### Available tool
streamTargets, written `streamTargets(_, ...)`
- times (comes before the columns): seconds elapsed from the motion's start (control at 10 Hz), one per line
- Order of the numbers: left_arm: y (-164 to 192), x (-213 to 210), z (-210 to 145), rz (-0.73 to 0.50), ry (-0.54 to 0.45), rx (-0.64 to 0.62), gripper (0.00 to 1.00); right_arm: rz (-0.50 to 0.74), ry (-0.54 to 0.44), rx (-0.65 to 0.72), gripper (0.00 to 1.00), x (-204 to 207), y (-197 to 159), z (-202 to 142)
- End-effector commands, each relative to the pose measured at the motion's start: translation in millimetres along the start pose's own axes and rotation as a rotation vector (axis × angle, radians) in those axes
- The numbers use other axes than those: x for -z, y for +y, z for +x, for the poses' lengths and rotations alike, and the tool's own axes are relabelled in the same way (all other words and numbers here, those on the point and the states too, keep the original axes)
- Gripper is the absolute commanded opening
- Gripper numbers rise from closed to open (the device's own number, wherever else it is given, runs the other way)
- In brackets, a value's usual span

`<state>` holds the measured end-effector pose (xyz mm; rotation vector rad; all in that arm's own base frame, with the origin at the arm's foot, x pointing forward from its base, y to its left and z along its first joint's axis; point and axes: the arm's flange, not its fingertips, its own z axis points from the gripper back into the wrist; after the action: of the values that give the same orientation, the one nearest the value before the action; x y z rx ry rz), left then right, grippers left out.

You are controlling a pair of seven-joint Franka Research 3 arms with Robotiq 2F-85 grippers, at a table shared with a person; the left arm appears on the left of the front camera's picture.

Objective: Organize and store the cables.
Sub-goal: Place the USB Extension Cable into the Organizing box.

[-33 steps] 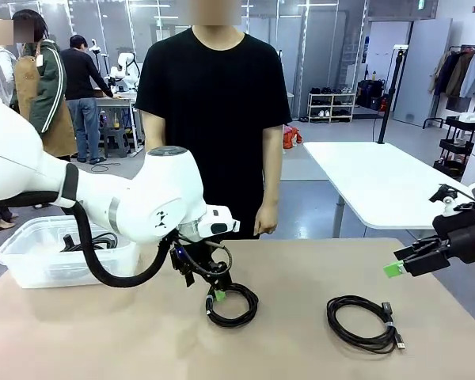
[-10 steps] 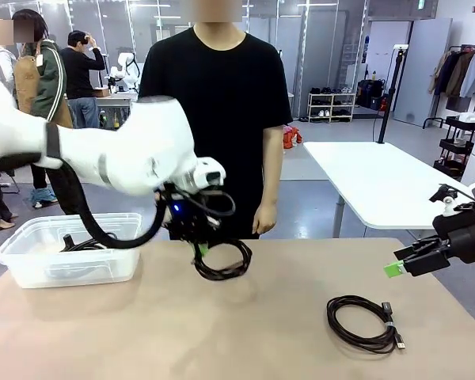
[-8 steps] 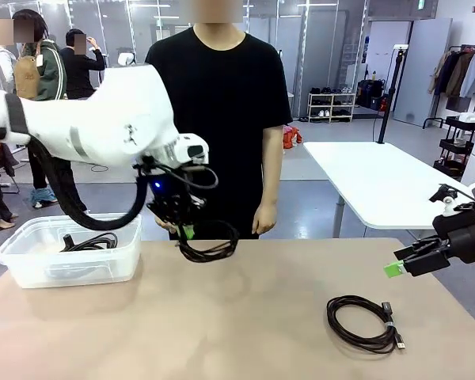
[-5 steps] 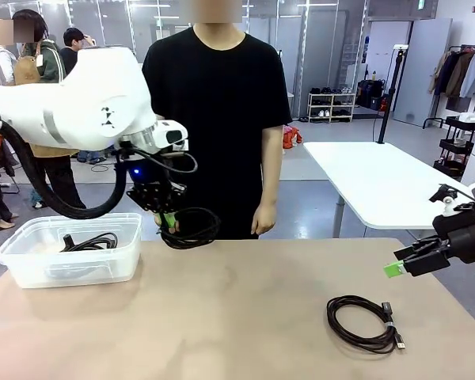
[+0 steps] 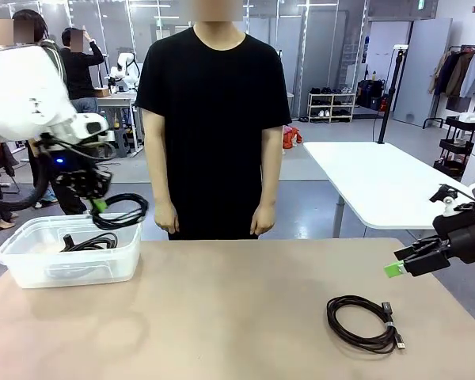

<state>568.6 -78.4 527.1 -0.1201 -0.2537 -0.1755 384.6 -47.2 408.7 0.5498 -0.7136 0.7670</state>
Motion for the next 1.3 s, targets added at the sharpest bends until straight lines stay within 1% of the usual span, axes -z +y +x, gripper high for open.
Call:
streamTargets(0.0, 30, 8, 20, -0.032, 0.0, -0.011, 0.0, -0.014, 0.004, 0.02, 1.0, 1, 1, 2)
streamTargets(0.2, 69, 25, 34, 0.014, -0.015, -0.071, 0.0, -0.014, 0.004, 0.02, 1.0, 1, 1, 2)
streamTargets(0.4, 101, 54, 39, -0.003, 0.007, -0.106, 0.0, -0.014, 0.004, 0.02, 1.0, 1, 1, 2)
streamTargets(0.5, 112, 62, 37, 0.014, -0.004, -0.116, 0.0, -0.014, 0.004, 0.02, 1.0, 1, 1, 2)
streamTargets(0.6, 116, 67, 34, -0.011, -0.003, -0.138, 0.0, -0.014, 0.004, 0.02, 1.0, 1, 1, 2)
streamTargets(0.7, 118, 72, 30, 0.011, -0.009, -0.138, 0.0, -0.014, 0.004, 0.02, 1.0, 1, 1, 2)
streamTargets(0.8, 120, 76, 26, 0.017, 0.008, -0.15, 0.0, -0.014, 0.004, 0.02, 1.0, 1, 1, 2)
streamTargets(0.9, 122, 81, 24, 0.015, 0.015, -0.162, 0.44, -0.014, 0.004, 0.02, 1.0, 1, 1, 2)
streamTargets(1.0, 122, 83, 23, 0.015, 0.012, -0.16, 0.6, -0.014, 0.004, 0.02, 1.0, 1, 1, 2)
streamTargets(1.1, 122, 81, 22, 0.015, 0.005, -0.15, 0.91, -0.014, 0.004, 0.02, 1.0, 1, 1, 2)
streamTargets(1.2, 122, 79, 22, 0.018, 0.007, -0.148, 1.0, -0.014, 0.004, 0.02, 1.0, 1, 1, 2)
